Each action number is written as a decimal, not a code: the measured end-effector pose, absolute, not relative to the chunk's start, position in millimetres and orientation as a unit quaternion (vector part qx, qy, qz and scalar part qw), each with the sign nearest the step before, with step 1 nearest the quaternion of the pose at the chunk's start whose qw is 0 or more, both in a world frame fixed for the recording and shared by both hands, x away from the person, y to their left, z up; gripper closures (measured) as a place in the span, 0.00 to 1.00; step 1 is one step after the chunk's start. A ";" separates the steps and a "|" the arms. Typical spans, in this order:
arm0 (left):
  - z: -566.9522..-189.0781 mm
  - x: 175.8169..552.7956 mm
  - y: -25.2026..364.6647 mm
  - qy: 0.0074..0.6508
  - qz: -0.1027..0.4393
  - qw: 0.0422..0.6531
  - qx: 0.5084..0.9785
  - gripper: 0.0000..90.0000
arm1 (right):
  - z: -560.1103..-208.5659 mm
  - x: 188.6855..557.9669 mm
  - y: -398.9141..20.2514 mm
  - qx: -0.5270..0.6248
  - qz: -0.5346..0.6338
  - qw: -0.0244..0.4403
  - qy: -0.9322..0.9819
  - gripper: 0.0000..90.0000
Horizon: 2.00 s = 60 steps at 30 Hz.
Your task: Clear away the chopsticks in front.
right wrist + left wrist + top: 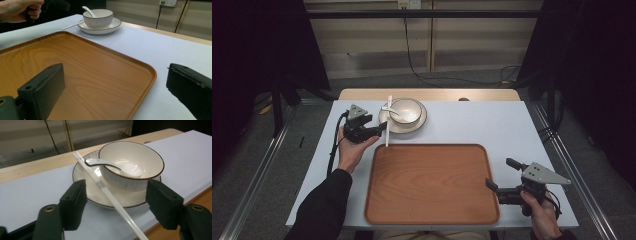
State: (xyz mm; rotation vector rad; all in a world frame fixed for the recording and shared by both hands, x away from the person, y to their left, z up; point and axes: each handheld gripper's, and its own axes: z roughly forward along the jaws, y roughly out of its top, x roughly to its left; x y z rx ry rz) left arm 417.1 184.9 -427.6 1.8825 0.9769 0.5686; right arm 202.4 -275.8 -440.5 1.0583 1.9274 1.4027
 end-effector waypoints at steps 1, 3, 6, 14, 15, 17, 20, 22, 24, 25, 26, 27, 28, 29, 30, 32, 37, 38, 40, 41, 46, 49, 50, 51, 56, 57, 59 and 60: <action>-427.6 417.1 184.9 0.396 0.231 0.456 0.763 0.41 | -440.5 202.4 -275.8 0.391 0.519 0.264 0.713 0.02; -430.7 424.3 183.4 0.390 0.228 0.446 0.773 0.45 | -440.4 201.8 -275.4 0.388 0.520 0.263 0.714 0.02; -433.1 430.1 182.7 0.396 0.229 0.444 0.771 0.49 | -440.7 201.9 -274.8 0.386 0.521 0.261 0.715 0.02; -442.2 457.6 178.2 0.429 0.212 0.423 0.770 0.55 | -440.8 202.0 -274.5 0.387 0.521 0.258 0.716 0.02; -442.7 460.3 176.9 0.433 0.209 0.416 0.772 0.55 | -440.8 202.0 -274.5 0.387 0.521 0.258 0.716 0.02; -444.9 463.6 173.6 0.433 0.207 0.407 0.777 0.60 | -440.9 202.2 -274.5 0.387 0.522 0.257 0.716 0.02; -449.5 471.4 170.0 0.449 0.203 0.398 0.774 0.62 | -441.0 202.1 -274.3 0.387 0.522 0.257 0.715 0.02; -449.4 473.1 170.5 0.449 0.207 0.393 0.775 0.65 | -441.0 202.1 -274.6 0.384 0.522 0.257 0.716 0.02; -449.5 477.3 169.7 0.450 0.200 0.395 0.775 0.70 | -441.0 202.2 -274.6 0.385 0.523 0.257 0.716 0.02; -450.5 478.8 169.3 0.453 0.196 0.395 0.775 0.70 | -440.9 202.2 -274.7 0.387 0.522 0.256 0.716 0.02; -451.6 480.6 168.4 0.452 0.196 0.390 0.778 0.71 | -441.3 202.5 -274.4 0.387 0.520 0.256 0.717 0.02; -452.7 481.7 166.7 0.456 0.195 0.385 0.778 0.71 | -441.6 202.5 -274.2 0.388 0.518 0.255 0.718 0.02; -454.3 483.0 165.5 0.459 0.190 0.393 0.774 0.72 | -441.9 202.8 -274.0 0.386 0.519 0.254 0.719 0.02; -455.0 483.9 165.3 0.460 0.190 0.388 0.776 0.72 | -441.6 202.4 -274.1 0.387 0.518 0.255 0.719 0.02; -455.9 484.4 164.0 0.466 0.194 0.384 0.773 0.72 | -441.4 202.1 -274.3 0.387 0.519 0.255 0.718 0.02; -455.7 486.5 164.0 0.463 0.190 0.385 0.776 0.72 | -441.5 202.1 -274.5 0.387 0.519 0.256 0.718 0.02; -455.5 488.3 162.7 0.467 0.190 0.384 0.773 0.73 | -441.5 202.2 -274.2 0.386 0.520 0.254 0.719 0.02; -455.5 488.5 162.2 0.469 0.190 0.385 0.772 0.74 | -441.5 202.2 -274.1 0.387 0.521 0.254 0.717 0.02; -455.2 489.2 162.8 0.468 0.191 0.383 0.773 0.74 | -441.5 202.2 -274.2 0.386 0.520 0.254 0.718 0.02; -455.5 489.8 162.9 0.473 0.186 0.386 0.770 0.74 | -441.4 202.1 -274.0 0.387 0.521 0.254 0.717 0.02; -455.9 491.2 165.7 0.473 0.173 0.387 0.772 0.72 | -441.5 202.2 -274.2 0.386 0.521 0.254 0.718 0.02; -456.9 491.2 165.5 0.477 0.168 0.390 0.770 0.71 | -441.5 202.2 -274.2 0.386 0.521 0.255 0.718 0.02; -457.0 491.4 165.6 0.478 0.165 0.391 0.769 0.70 | -441.5 202.2 -274.2 0.385 0.522 0.254 0.717 0.02; -457.1 491.2 165.9 0.479 0.165 0.392 0.768 0.70 | -441.2 202.1 -274.4 0.385 0.523 0.254 0.717 0.02; -454.6 492.8 163.4 0.480 0.180 0.383 0.769 0.76 | -441.0 201.8 -274.5 0.384 0.523 0.253 0.717 0.02; -454.8 493.2 162.7 0.478 0.178 0.380 0.771 0.76 | -441.1 201.9 -274.4 0.384 0.524 0.254 0.717 0.02; -454.9 493.4 161.5 0.480 0.189 0.375 0.770 0.78 | -441.1 201.9 -274.4 0.384 0.524 0.253 0.717 0.02; -455.6 494.6 162.1 0.482 0.182 0.376 0.770 0.78 | -441.2 201.9 -274.3 0.384 0.524 0.253 0.717 0.02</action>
